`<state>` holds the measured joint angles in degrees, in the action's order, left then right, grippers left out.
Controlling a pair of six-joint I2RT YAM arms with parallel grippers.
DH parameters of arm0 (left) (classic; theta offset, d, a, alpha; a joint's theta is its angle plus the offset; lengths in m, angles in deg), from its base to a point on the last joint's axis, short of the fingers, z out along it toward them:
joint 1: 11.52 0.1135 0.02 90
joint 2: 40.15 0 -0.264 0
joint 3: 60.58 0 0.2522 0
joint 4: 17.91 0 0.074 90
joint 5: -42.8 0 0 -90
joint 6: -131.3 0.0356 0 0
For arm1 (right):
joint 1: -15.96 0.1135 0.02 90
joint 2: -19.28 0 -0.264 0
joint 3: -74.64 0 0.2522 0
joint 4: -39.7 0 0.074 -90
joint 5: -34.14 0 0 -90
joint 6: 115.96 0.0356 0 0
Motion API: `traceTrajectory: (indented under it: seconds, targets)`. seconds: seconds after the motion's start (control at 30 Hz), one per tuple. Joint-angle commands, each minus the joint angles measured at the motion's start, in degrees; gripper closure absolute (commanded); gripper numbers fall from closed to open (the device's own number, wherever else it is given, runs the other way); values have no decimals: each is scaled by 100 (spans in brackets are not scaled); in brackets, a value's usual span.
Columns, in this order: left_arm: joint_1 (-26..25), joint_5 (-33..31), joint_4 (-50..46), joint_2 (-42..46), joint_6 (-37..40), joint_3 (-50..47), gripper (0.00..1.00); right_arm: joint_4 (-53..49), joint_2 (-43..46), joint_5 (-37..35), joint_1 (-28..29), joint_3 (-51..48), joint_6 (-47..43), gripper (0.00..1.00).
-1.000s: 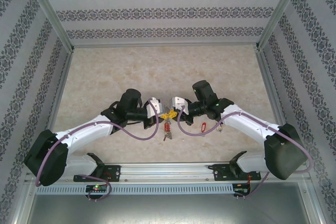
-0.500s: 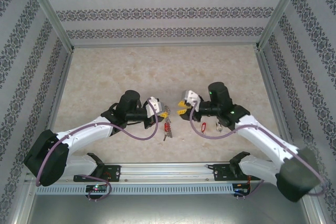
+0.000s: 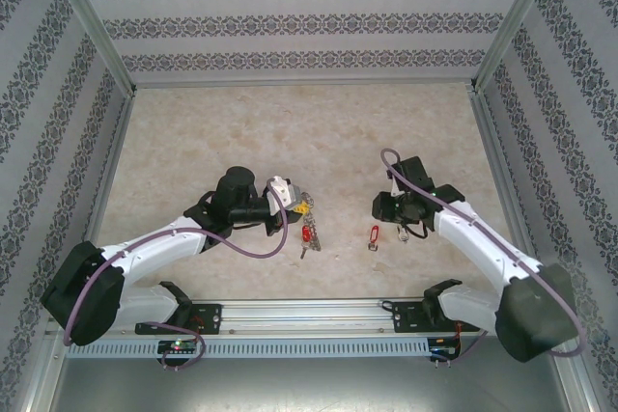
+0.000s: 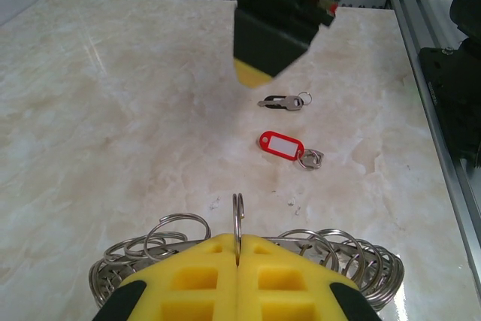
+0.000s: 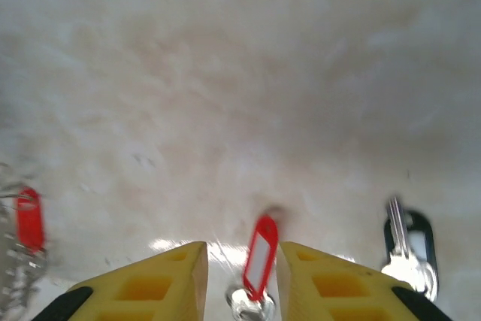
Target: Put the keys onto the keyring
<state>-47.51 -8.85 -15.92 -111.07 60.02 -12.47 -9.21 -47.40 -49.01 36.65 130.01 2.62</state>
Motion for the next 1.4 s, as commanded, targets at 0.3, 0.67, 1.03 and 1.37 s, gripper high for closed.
traceTrajectory:
  seconds: [0.3,0.67,1.03,1.37]
  targets:
    - [20,47,135,233,-75,55,100,-369,-1049,-110,600,-130,678,65]
    - [20,54,42,239,-48,52,100,178,-1529,77,837,-301,693,70]
    - [19,12,-14,293,-29,44,100,6,-1448,174,1163,-179,740,72]
    - [21,24,-19,271,-9,42,100,-245,-1185,234,1218,-223,773,74]
